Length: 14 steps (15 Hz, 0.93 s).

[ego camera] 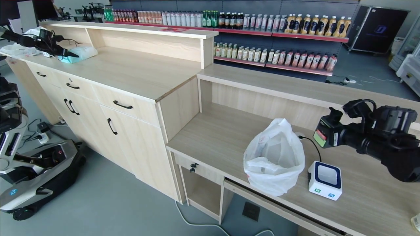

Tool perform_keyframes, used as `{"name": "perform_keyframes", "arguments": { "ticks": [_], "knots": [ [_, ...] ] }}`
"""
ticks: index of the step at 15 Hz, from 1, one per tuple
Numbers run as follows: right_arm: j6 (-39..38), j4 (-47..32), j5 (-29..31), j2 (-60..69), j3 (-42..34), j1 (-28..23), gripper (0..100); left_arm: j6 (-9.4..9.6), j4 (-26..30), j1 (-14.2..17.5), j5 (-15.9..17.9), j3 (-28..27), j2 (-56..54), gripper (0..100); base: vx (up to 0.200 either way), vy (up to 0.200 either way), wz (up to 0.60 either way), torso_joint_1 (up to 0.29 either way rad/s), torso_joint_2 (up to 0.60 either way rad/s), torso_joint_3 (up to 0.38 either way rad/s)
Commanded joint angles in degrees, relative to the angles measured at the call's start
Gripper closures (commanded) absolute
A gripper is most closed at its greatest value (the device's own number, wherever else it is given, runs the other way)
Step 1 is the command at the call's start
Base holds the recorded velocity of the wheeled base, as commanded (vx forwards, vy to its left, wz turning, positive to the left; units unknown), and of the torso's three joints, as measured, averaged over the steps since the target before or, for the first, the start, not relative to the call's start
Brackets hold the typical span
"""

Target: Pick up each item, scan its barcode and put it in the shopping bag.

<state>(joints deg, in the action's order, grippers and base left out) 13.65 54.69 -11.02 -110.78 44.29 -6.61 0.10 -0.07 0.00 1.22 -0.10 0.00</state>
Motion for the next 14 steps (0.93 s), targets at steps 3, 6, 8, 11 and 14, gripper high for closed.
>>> {"name": "perform_keyframes", "arguments": {
  "ticks": [3,6,8,11,14],
  "knots": [
    [-0.03,0.42,-0.05,-7.61,0.54,2.65,100,-0.01,-0.01,0.00,0.01,0.01,0.00,0,0.000,0.000,0.00,0.000,0.00,0.000],
    [-0.03,0.51,-0.05,-10.69,1.85,2.56,100,-0.01,-0.01,0.00,0.01,0.01,0.00,0,0.000,0.000,0.00,0.000,0.00,0.000],
    [-1.00,0.60,-0.05,-13.33,4.32,2.30,100,-0.01,-0.01,0.00,0.01,0.01,0.00,0,0.000,0.000,0.00,0.000,0.00,0.000],
    [-1.70,0.68,-0.05,-17.19,9.85,2.56,100,-0.01,-0.01,0.00,0.01,0.01,0.09,0,0.000,0.000,0.00,0.000,0.00,0.000],
    [-2.40,0.68,-0.23,-20.27,12.49,3.00,100,-0.01,-0.01,0.00,-0.08,0.01,0.00,0,0.000,0.000,0.00,0.000,0.00,0.000]
  ]
}}
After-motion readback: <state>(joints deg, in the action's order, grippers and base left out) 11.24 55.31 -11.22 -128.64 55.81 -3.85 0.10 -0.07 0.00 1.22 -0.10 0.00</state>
